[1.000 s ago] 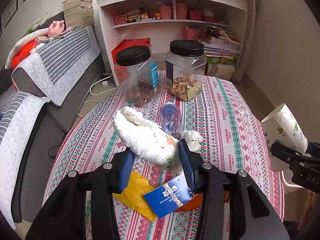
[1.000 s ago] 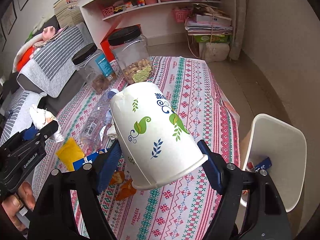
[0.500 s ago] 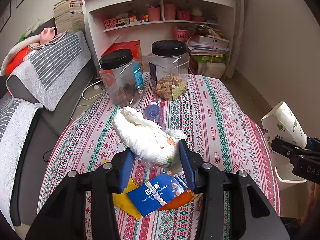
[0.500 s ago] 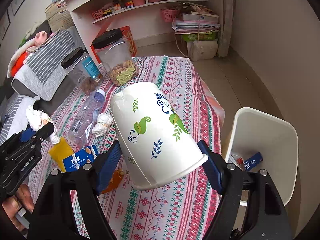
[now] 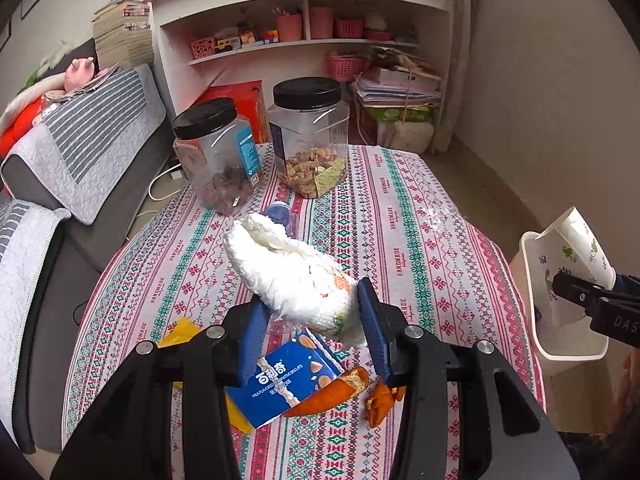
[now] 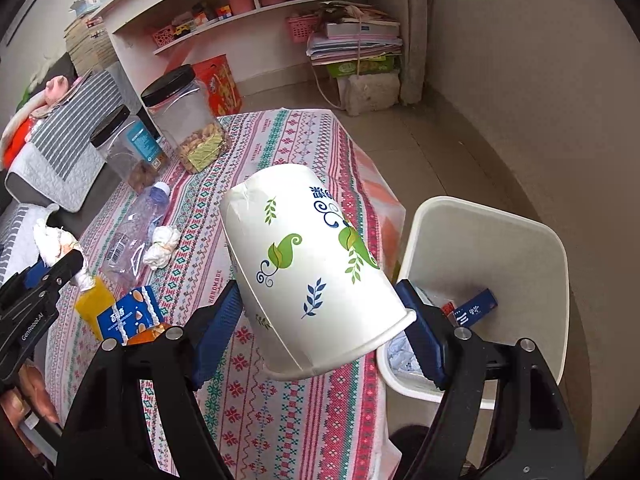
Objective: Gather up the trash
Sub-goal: 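Carry the paper cup and plastic wrapper over the white bin with both tools, then open right tool to drop the paper cup into the white bin, then open left tool to drop the plastic wrapper into the white bin, then move both tools back over the table toward remaining trash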
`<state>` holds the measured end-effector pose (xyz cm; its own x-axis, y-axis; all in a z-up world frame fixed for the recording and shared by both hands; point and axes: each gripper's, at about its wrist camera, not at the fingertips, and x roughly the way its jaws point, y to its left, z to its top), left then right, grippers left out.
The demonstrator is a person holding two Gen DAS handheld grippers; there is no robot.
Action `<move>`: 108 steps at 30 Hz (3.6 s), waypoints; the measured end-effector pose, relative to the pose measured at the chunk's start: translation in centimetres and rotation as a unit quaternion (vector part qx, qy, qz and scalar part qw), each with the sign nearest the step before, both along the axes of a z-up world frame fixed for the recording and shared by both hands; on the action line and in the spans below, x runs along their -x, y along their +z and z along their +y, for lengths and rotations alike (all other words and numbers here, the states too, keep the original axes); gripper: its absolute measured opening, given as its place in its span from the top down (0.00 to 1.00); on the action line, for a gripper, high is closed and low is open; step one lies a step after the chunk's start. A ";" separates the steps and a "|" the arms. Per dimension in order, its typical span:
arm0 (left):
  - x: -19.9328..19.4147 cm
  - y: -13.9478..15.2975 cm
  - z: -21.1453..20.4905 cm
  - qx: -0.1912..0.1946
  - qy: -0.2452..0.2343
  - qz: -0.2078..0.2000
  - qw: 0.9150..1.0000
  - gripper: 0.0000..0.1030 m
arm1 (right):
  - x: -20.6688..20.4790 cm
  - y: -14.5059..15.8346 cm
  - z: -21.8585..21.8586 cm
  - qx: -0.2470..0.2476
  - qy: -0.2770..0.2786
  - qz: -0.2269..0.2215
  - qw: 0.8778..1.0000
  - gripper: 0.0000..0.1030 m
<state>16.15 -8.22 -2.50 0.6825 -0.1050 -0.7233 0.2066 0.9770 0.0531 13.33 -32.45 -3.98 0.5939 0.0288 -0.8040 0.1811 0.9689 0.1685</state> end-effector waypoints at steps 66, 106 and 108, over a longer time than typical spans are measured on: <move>4.9 -0.7 -32.6 0.009 -0.215 0.048 0.975 0.37 | 14.2 -2.4 -23.6 0.031 -0.298 0.048 0.953 0.13; 2.2 -1.1 -5.6 -0.010 0.001 0.032 0.999 0.30 | 2.7 0.3 -2.6 0.024 -0.092 0.016 0.995 0.10; 1.9 -1.5 -4.0 -0.012 0.015 0.036 0.999 0.30 | 1.9 0.2 -1.1 0.022 -0.077 0.019 0.997 0.10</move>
<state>14.20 -12.27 -4.00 0.6307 -0.0673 -0.7731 0.1806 0.9816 0.0619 11.38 -33.59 -3.77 0.5573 -0.0963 -0.8247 0.3338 0.9354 0.1163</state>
